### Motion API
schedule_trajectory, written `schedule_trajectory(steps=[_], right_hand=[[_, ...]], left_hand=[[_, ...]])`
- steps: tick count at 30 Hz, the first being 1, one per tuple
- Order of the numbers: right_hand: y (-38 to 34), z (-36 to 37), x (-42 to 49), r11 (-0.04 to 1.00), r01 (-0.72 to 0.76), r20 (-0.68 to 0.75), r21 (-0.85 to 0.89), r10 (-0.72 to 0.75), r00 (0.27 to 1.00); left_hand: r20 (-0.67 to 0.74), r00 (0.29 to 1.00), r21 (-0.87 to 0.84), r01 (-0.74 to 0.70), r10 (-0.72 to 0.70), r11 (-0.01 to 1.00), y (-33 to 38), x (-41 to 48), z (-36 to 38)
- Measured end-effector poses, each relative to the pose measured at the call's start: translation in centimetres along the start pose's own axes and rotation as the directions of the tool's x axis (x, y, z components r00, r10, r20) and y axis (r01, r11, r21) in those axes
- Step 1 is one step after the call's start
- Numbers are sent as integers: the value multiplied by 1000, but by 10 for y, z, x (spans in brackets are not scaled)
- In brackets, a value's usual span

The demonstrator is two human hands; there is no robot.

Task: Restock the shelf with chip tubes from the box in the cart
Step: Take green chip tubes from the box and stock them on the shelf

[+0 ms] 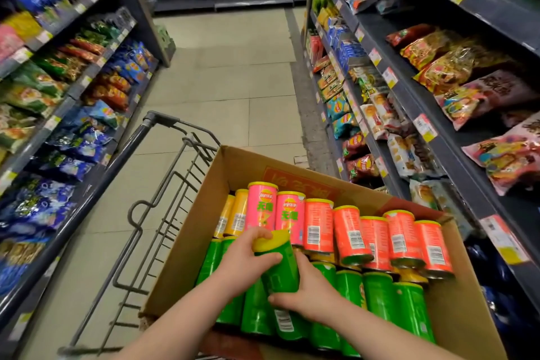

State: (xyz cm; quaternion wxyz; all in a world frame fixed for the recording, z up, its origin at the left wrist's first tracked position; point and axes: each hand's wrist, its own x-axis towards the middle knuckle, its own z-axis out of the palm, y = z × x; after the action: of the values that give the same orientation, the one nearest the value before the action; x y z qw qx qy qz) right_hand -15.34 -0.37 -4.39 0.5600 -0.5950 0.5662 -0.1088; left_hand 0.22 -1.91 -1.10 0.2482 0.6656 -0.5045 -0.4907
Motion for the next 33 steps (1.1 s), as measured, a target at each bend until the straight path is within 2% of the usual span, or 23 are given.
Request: schedule_trajectory(steps=[3,5,8,10,12,14,16,22,25,29,33], right_hand=[[5,-5,-4,1000,-14,-51,24,15,999],[11,-10,-6,999,-39,-88,31,41,995],[20,-17,-9,997,-76,-141,33,80,987],[27,-20,-11,994,-97,-146,43,103,984],[31,-21,-14,992,-113,-143,57,120,982],[34,-20,-18,990,-125,-148,58,133,980],[38,-18,-19,989,-144,-166,42,149,975],[43,-13,-22,981,-192,-162,29,194,967],[40,-11,-22,979,-201,-165,27,202,965],[33,-10,-21,984,-168,-171,52,174,970],[24,-4,-19,981,-168,-205,93,184,961]], left_hand=[[8,1000,-24,3,-3,1000,-1,7,9],[-15,1000,36,12,-11,999,-5,12,10],[-129,991,288,81,-45,954,-18,20,1],[-208,973,454,190,-104,871,-33,26,-9],[-227,944,551,326,-238,768,-50,33,-14],[-197,908,537,415,-370,734,-63,38,-15],[-165,890,517,445,-425,731,-69,40,-12],[-171,888,556,445,-428,702,-71,38,-9],[-164,887,496,452,-432,741,-67,36,-14],[-103,888,312,457,-449,833,-51,26,-18],[-55,917,151,398,-394,905,-40,10,-20]])
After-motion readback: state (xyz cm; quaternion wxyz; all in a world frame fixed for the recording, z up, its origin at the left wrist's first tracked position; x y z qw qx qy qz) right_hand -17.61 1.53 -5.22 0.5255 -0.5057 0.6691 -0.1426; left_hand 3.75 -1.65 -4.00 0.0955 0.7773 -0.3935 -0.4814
